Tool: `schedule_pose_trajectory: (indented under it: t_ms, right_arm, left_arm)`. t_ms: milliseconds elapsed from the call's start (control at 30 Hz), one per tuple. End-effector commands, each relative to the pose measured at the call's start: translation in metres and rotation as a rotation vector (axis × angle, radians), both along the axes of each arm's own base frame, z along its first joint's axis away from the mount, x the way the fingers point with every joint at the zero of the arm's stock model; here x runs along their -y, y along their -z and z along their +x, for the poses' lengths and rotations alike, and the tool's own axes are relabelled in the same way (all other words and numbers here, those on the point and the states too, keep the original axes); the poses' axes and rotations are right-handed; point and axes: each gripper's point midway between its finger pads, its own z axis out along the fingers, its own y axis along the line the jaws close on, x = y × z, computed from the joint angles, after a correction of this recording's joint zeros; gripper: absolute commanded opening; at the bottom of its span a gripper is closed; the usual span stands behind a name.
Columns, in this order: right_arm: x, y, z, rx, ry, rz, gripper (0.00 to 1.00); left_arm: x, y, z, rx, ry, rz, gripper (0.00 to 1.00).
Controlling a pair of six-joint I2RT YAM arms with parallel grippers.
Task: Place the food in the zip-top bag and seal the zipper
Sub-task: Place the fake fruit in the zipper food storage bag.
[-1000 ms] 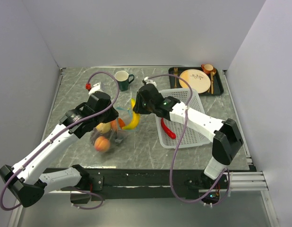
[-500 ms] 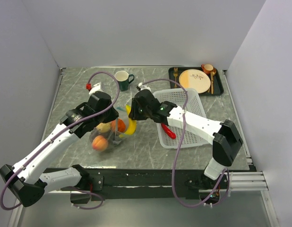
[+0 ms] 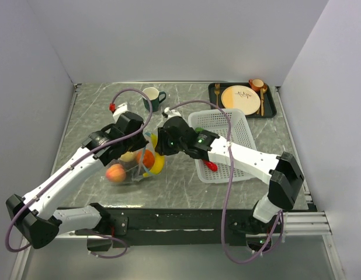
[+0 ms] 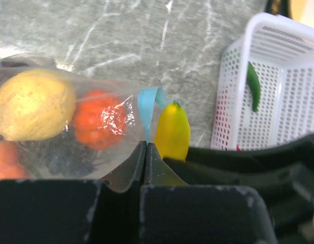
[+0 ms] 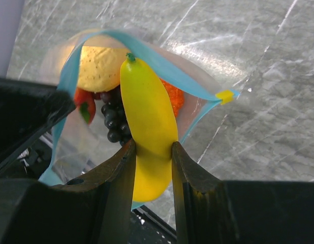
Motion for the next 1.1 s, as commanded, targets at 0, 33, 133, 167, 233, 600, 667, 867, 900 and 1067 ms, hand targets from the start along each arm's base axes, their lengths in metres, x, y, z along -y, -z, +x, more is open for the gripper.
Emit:
schedule_pose_trajectory:
  t_ms: [0, 33, 133, 167, 233, 600, 667, 867, 900, 1067]
  right_arm:
    - [-0.007, -0.013, -0.023, 0.017, -0.108, 0.024, 0.17]
    - [-0.008, -0.012, -0.026, 0.014, -0.122, 0.024, 0.17]
    - [-0.01, -0.006, -0.031, 0.008, -0.139, 0.013, 0.17]
    - [-0.01, -0.006, -0.031, -0.001, -0.13, 0.018, 0.17]
    - [-0.002, -0.004, -0.021, 0.02, -0.054, 0.0, 0.16]
    - [0.013, -0.037, 0.03, 0.102, 0.369, 0.198, 0.01]
    - [0.012, -0.039, 0.034, 0.091, 0.409, 0.235, 0.0]
    - [0.025, -0.057, 0.036, 0.101, 0.474, 0.312, 0.0]
    - [0.034, -0.057, 0.038, 0.121, 0.497, 0.297, 0.0]
    - [0.052, -0.06, 0.043, 0.155, 0.522, 0.264, 0.01]
  left_arm:
    - [-0.007, -0.026, 0.013, 0.065, -0.103, -0.03, 0.01]
    - [-0.009, -0.027, 0.014, 0.071, -0.116, -0.033, 0.01]
    - [-0.009, -0.037, 0.016, 0.11, -0.117, -0.063, 0.01]
    - [-0.006, -0.04, 0.015, 0.118, -0.104, -0.075, 0.01]
    - [-0.006, -0.044, 0.013, 0.134, -0.096, -0.092, 0.01]
    - [0.009, -0.055, 0.013, 0.164, -0.104, -0.254, 0.01]
    - [0.009, -0.055, 0.015, 0.151, -0.127, -0.263, 0.01]
    - [0.017, -0.048, 0.018, 0.134, -0.116, -0.276, 0.01]
    - [0.015, -0.049, 0.016, 0.136, -0.118, -0.275, 0.01]
    - [0.012, -0.052, 0.014, 0.161, -0.121, -0.29, 0.01]
